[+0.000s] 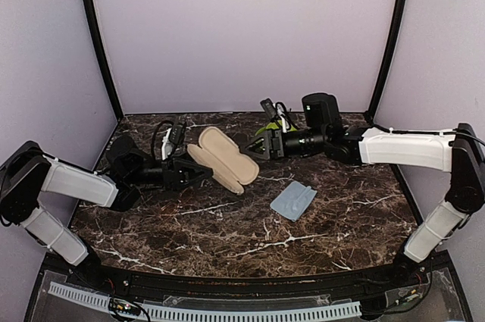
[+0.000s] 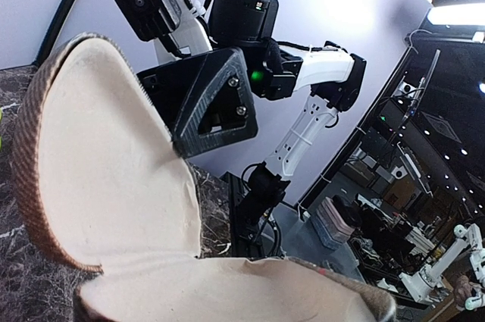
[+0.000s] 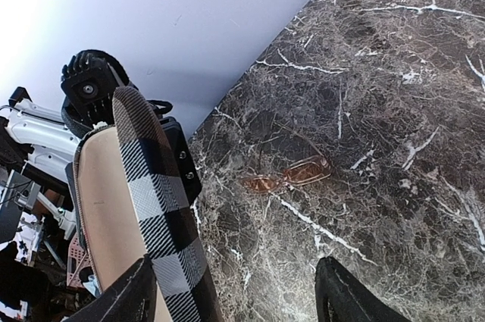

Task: Organize the sunglasses
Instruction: Open the sunglasses case.

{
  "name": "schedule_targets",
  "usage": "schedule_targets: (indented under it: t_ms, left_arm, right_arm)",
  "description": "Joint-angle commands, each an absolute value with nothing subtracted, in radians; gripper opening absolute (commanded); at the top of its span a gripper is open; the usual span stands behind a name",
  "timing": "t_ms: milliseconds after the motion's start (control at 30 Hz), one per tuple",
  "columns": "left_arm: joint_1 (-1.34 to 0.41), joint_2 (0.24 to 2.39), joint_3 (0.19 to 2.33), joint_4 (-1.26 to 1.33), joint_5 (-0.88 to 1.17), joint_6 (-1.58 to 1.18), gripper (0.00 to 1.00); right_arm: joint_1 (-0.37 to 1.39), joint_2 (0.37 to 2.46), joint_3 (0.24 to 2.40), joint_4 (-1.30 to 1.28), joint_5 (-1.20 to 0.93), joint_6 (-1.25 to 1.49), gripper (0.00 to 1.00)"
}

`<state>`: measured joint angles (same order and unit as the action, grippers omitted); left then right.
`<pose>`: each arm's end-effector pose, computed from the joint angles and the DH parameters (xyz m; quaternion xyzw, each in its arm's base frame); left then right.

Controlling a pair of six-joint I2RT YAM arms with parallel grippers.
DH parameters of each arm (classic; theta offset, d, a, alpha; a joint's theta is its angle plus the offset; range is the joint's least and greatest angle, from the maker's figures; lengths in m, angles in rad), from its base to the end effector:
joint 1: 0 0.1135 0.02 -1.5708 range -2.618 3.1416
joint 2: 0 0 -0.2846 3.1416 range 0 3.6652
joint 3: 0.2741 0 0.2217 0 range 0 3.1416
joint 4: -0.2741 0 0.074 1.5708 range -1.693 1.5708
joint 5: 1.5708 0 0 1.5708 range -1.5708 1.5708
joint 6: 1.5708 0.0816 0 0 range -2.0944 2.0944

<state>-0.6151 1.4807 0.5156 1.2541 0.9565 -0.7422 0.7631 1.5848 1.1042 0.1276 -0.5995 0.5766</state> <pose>0.1912 -0.2168 0.2901 0.3344 0.5532 -0.6609 0.3812 0.2382 0.2915 0.3037 -0.2411 0.7646 0.5292 0.2780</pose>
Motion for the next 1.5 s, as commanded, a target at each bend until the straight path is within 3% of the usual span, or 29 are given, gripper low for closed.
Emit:
schedule_targets:
  t_ms: [0,200,567,833,1267,1467]
  left_arm:
    - [-0.628,1.431,0.524,1.282,0.993,-0.667,0.00]
    - [-0.628,1.414,0.560,1.090,0.935,-0.582,0.00]
    - [-0.629,1.442,0.575,1.095,0.948,-0.616,0.00]
    - [-0.629,1.452,0.583,1.078,0.958,-0.611,0.00]
    - [-0.629,1.506,0.596,1.105,0.976,-0.647,0.00]
    - [-0.628,1.517,0.597,1.118,0.980,-0.655,0.02]
  right_arm:
    - [0.745,1.538,1.084,0.119,-0.527,0.571,0.72]
    - [0.770,1.510,1.100,0.121,-0.569,0.532,0.77]
    - [0.857,1.562,1.182,-0.033,-0.482,0.387,0.77]
    - [0.874,1.586,1.212,-0.072,-0.434,0.341,0.46]
    - [0.888,1.617,1.244,-0.114,-0.439,0.302,0.20]
    - [0.890,1.617,1.245,-0.126,-0.424,0.295,0.14]
